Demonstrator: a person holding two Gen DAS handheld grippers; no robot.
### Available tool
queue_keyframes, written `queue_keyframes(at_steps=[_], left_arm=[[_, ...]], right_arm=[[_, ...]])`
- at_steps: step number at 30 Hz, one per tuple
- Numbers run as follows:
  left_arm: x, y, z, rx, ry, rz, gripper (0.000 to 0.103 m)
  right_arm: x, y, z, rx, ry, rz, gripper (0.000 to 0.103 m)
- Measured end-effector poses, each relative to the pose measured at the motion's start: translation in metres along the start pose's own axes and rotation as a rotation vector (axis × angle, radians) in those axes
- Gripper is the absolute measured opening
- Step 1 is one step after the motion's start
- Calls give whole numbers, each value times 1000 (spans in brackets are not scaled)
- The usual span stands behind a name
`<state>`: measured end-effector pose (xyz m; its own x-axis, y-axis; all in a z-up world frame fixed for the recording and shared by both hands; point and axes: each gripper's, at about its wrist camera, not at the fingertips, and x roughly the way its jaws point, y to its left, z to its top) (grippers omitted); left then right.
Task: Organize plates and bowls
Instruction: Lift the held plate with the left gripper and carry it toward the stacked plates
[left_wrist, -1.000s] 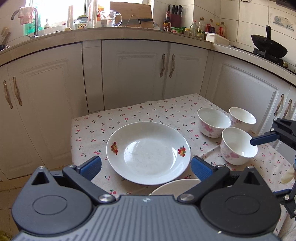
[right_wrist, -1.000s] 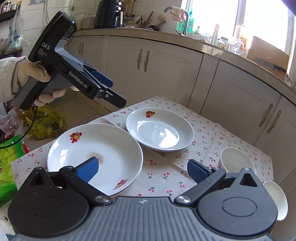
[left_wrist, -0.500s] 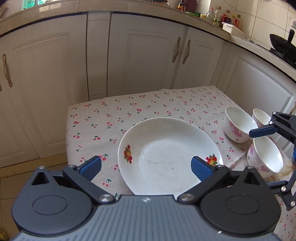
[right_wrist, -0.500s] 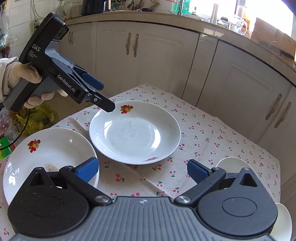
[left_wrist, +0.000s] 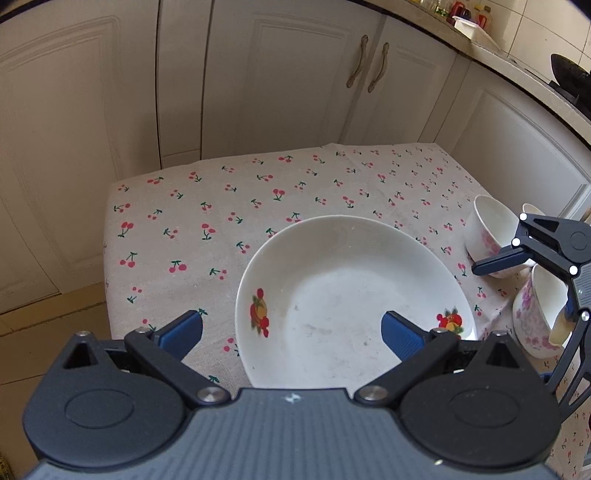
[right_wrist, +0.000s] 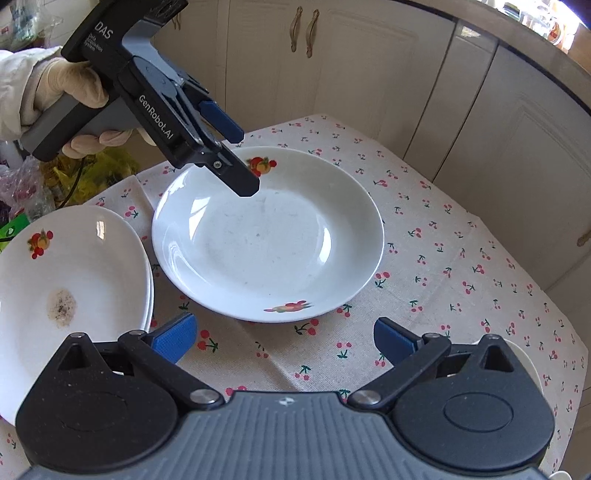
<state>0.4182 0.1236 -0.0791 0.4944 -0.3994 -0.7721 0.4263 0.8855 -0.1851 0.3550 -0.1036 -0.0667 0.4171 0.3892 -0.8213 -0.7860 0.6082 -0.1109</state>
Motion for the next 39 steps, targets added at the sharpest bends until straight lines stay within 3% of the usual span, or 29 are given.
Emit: queue_keyframes(at_steps=[19, 39], left_arm=[[28, 4, 8, -5, 61, -96, 100], [36, -1, 15, 32, 87, -144, 99]], right_arm=[[36, -5, 13, -7, 94, 106, 98], [33, -1, 14, -30, 41, 98, 98]])
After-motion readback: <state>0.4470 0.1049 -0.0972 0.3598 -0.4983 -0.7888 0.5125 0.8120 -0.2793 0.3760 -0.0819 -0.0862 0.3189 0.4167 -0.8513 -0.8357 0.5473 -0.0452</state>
